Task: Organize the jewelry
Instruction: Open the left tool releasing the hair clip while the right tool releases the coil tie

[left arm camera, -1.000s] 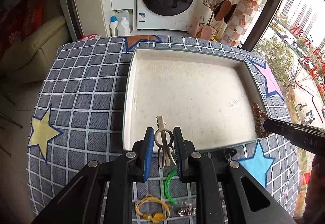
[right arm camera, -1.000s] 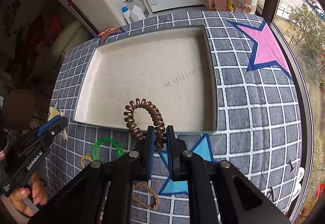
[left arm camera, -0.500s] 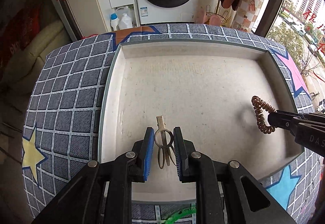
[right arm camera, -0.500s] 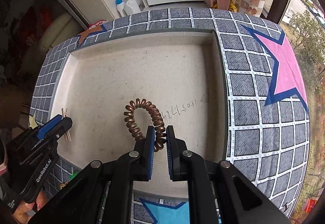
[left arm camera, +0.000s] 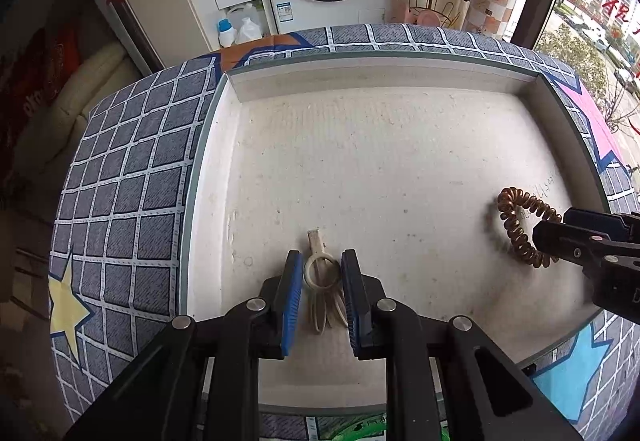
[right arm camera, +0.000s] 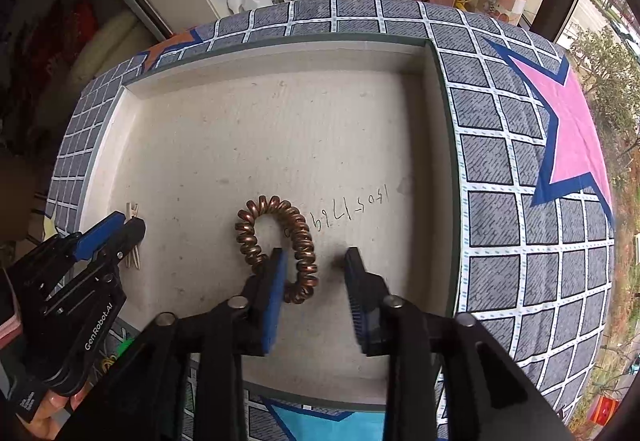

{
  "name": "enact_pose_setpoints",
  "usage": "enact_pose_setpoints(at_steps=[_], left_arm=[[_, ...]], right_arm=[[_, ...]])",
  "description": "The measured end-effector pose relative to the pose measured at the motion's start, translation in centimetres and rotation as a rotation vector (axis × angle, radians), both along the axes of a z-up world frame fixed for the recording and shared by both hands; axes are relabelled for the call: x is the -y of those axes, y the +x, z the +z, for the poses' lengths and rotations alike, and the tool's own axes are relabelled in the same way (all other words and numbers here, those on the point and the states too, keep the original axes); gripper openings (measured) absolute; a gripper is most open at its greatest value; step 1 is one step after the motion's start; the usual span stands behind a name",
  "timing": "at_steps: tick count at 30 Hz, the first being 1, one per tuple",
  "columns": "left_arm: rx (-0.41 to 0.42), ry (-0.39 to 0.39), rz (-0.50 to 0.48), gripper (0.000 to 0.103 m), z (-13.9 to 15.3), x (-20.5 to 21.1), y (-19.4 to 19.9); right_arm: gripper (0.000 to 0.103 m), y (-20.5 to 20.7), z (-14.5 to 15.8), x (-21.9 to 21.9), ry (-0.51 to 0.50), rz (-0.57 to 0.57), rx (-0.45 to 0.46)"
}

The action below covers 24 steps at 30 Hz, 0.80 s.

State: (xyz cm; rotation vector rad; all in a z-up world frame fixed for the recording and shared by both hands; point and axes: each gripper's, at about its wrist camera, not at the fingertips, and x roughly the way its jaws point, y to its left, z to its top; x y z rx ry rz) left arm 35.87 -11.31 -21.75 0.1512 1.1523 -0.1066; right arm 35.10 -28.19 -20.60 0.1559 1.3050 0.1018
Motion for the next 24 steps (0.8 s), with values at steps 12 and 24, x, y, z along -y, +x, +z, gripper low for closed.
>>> enact_pose_setpoints(at_steps=[12,24], left_arm=[[0.081,-0.004,0.006,0.103,2.6,0.1,-0.7],[0.067,-0.004,-0.020,0.103,5.2,0.4,-2.4]], right_arm=[[0.050,-0.2,3.1,0.8,0.066,-0.043,0.063],[0.070,-2.5,4.6,1.1,0.115,-0.077,0.076]])
